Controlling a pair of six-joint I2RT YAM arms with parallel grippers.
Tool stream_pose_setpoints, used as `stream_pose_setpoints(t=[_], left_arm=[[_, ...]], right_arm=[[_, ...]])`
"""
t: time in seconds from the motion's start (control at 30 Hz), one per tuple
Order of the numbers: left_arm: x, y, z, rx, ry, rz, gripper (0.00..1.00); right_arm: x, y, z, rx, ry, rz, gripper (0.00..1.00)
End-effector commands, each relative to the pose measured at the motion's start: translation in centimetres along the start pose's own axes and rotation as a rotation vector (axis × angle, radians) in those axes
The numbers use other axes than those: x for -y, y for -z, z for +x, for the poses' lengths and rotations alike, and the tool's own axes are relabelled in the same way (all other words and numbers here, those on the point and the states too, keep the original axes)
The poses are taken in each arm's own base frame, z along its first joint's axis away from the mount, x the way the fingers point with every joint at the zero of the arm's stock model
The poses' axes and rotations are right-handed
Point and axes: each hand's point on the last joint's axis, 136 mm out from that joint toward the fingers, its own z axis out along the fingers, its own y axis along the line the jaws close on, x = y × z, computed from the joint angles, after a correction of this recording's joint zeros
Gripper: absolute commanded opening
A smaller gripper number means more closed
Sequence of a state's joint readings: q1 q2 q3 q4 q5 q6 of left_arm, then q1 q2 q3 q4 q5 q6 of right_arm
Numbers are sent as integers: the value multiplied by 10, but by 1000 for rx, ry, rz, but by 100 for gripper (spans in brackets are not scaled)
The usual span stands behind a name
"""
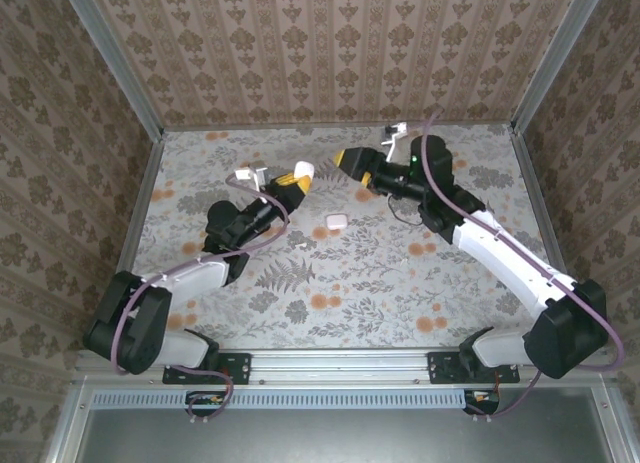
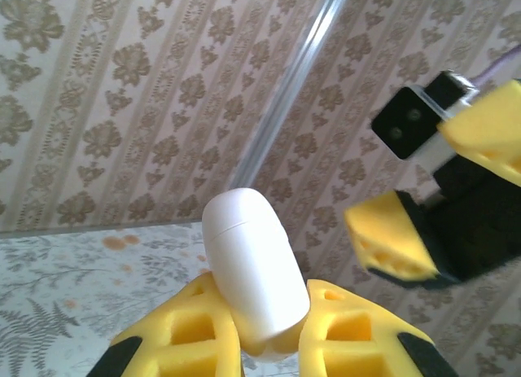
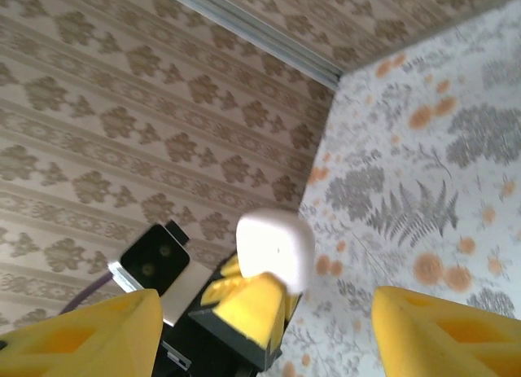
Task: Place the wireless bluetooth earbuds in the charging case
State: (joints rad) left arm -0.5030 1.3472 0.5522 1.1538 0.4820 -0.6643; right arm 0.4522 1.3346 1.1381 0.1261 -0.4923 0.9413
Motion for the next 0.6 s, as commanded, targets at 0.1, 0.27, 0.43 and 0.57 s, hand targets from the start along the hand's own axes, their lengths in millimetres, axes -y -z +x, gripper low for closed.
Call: stream_pose_setpoints(t=[0.1,0.27,0.43,0.57], left_arm=[[44,4,-18,-16,114,183,0],[68,4,-25,-40,129,269,0],[80,2,-36,-30,132,313,1],[87,0,-38,-35,134,338,1]], right_arm=[[-35,-2,10,-93,93,-217,68],[-41,-17,20,-164,74,-304,61],[-45,-22,28,-204,68,-329,60],[-50,-22,35,-226,69,-358,60]])
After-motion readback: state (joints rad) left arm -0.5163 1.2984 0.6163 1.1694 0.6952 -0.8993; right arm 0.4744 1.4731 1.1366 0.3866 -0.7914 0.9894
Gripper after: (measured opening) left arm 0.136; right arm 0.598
